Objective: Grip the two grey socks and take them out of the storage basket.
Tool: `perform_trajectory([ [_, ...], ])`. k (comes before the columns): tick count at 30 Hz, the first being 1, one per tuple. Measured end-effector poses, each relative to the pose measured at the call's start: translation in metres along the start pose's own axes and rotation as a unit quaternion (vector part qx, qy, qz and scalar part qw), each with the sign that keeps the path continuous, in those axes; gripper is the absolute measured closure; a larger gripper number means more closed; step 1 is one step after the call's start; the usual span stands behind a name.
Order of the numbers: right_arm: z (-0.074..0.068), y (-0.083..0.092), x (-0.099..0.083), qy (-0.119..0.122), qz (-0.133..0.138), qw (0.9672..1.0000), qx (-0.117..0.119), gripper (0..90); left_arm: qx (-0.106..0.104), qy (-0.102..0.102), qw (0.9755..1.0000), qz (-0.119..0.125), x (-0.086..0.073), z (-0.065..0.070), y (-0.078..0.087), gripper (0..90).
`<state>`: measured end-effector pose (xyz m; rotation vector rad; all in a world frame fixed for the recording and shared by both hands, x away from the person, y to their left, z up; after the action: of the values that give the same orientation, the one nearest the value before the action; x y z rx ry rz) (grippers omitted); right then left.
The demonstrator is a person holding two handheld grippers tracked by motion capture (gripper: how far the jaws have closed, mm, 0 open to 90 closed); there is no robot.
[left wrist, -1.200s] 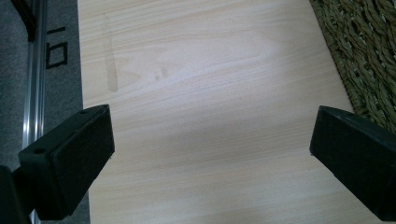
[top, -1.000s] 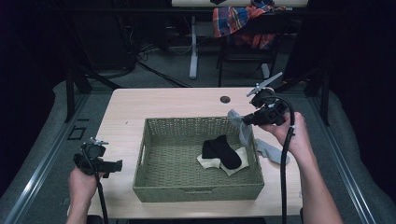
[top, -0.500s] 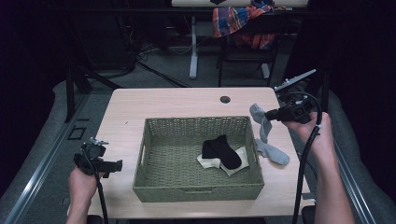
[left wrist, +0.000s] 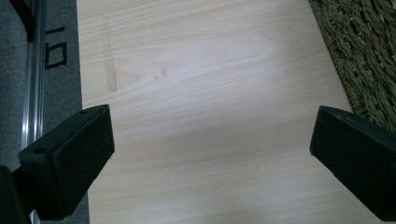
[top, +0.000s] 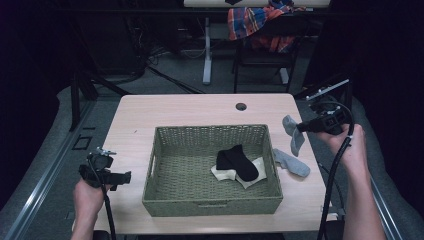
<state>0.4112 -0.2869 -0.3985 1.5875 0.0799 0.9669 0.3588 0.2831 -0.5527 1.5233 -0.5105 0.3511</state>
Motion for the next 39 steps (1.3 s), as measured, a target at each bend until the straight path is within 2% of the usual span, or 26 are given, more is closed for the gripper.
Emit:
perform_trajectory([
  [4,0.009,-0.011,-0.008,-0.013,-0.017,0.9998,-0.003,87.7,0.001,0.000,1.0000,0.002,0.000,0.000,0.000,0.0],
  [8,0.013,-0.017,-0.013,-0.017,-0.029,0.9994,-0.002,87.7,0.001,0.000,1.0000,0.002,0.000,0.000,0.000,0.0],
  [14,0.021,-0.037,-0.023,-0.032,-0.053,0.9981,0.006,87.7,0.001,0.000,1.0000,0.002,0.000,-0.001,0.000,0.0],
  [17,0.024,-0.042,-0.026,-0.029,-0.064,0.9975,0.007,87.7,0.001,0.000,1.0000,0.002,0.000,-0.001,0.000,0.1],
  [18,0.025,-0.048,-0.029,-0.036,-0.067,0.9971,0.008,87.7,0.001,0.001,1.0000,0.002,0.000,-0.001,0.000,0.0],
  [28,0.029,-0.075,-0.040,-0.037,-0.102,0.9939,0.017,87.6,0.002,0.000,1.0000,0.002,0.000,-0.001,0.000,0.0],
  [34,0.030,-0.094,-0.049,-0.037,-0.122,0.9917,0.013,87.6,0.002,-0.001,1.0000,0.002,0.000,-0.001,0.001,0.0],
  [35,0.030,-0.101,-0.051,-0.032,-0.128,0.9910,0.021,87.6,0.002,0.000,1.0000,0.002,0.000,-0.001,0.001,0.0],
  [36,0.030,-0.101,-0.051,-0.032,-0.128,0.9910,0.021,87.6,0.002,0.000,1.0000,0.002,0.000,-0.001,0.001,0.0],
  [39,0.028,-0.115,-0.056,-0.028,-0.140,0.9895,0.025,87.6,0.001,-0.001,1.0000,0.002,0.000,-0.001,0.001,0.0],
])
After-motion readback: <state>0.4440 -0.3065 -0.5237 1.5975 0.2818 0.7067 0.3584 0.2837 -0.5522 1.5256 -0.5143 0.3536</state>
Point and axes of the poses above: each handheld gripper's, and its own axes: y roughly backward along the jaws, x roughly out of its top, z roughly to its right, the point moved 6 cm from there along -y, roughly forward along the jaws, and after that the axes turned 8 degrees about y, right-handed, at the moved point
